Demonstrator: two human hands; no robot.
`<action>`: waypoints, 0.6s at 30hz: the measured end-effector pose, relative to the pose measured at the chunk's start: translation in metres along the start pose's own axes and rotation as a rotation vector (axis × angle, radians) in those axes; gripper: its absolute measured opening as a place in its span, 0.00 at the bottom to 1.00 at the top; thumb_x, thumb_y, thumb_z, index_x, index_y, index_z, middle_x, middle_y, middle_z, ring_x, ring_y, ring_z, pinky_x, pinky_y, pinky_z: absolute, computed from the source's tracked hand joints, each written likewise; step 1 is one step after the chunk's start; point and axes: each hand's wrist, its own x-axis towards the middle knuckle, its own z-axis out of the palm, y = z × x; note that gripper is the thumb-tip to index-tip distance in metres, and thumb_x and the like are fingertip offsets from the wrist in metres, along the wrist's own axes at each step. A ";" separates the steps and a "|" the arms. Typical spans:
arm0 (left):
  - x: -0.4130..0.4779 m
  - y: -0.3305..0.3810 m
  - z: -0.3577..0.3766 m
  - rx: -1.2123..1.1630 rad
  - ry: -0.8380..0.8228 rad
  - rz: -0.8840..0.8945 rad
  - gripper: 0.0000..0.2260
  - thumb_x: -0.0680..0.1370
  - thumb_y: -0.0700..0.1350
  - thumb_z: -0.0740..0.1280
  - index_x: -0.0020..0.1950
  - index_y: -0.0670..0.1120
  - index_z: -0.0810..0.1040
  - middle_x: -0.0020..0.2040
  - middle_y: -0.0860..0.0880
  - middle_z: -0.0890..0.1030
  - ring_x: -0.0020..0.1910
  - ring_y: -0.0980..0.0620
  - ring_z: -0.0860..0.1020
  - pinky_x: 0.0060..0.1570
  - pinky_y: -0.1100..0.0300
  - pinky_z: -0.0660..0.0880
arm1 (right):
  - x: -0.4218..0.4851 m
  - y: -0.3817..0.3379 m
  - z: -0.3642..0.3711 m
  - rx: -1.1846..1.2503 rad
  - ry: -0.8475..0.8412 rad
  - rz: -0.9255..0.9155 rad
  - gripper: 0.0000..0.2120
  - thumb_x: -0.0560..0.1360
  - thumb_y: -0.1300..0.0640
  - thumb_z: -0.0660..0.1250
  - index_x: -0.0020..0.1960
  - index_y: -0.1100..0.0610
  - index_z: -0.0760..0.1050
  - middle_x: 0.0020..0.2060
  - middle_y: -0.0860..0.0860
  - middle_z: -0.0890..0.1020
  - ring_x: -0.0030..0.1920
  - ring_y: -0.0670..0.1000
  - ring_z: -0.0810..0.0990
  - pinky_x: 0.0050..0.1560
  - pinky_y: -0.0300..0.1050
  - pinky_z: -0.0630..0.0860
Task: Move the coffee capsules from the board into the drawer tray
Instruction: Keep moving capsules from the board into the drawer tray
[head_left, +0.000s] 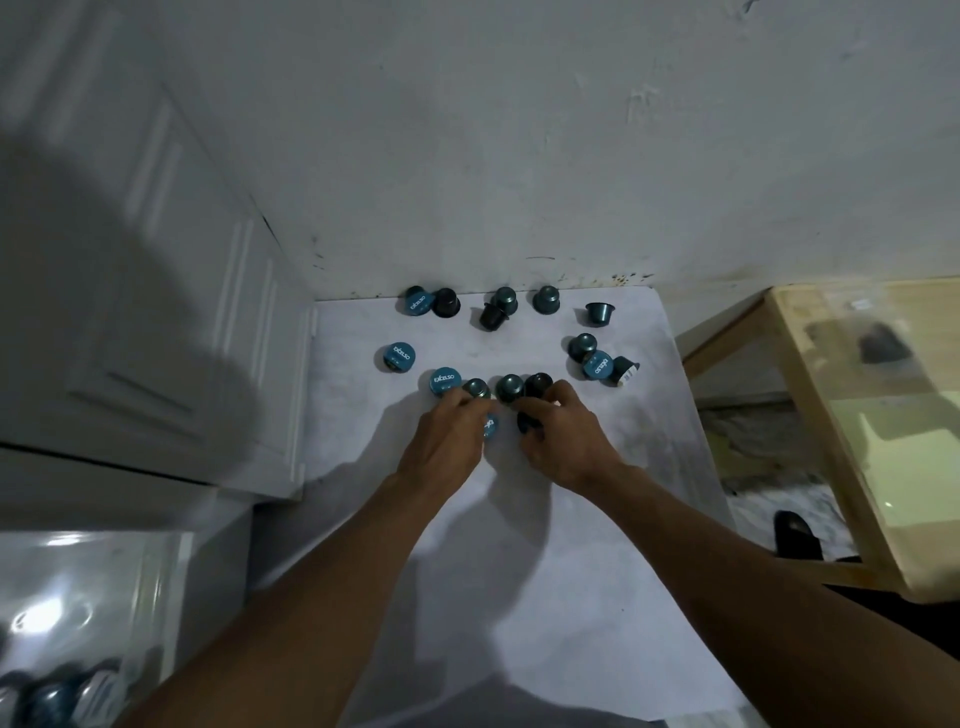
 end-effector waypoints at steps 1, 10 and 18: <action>-0.001 0.000 0.001 -0.009 0.017 0.001 0.12 0.78 0.40 0.63 0.61 0.45 0.76 0.58 0.45 0.74 0.53 0.46 0.77 0.54 0.56 0.74 | 0.000 0.001 0.000 0.002 -0.004 -0.001 0.23 0.73 0.59 0.63 0.67 0.52 0.71 0.59 0.59 0.70 0.54 0.63 0.74 0.55 0.48 0.73; -0.010 0.001 0.003 0.100 0.065 0.003 0.17 0.76 0.47 0.66 0.64 0.47 0.72 0.60 0.48 0.75 0.57 0.48 0.75 0.54 0.55 0.75 | -0.007 0.002 -0.005 -0.023 0.045 0.004 0.11 0.74 0.52 0.65 0.54 0.55 0.70 0.52 0.56 0.74 0.45 0.59 0.76 0.45 0.48 0.73; -0.037 0.020 -0.012 0.029 0.118 0.019 0.16 0.75 0.43 0.68 0.62 0.45 0.73 0.59 0.47 0.75 0.55 0.48 0.76 0.56 0.57 0.73 | -0.030 0.000 -0.013 0.035 0.158 -0.156 0.10 0.71 0.55 0.69 0.49 0.56 0.71 0.47 0.51 0.74 0.42 0.50 0.71 0.42 0.40 0.67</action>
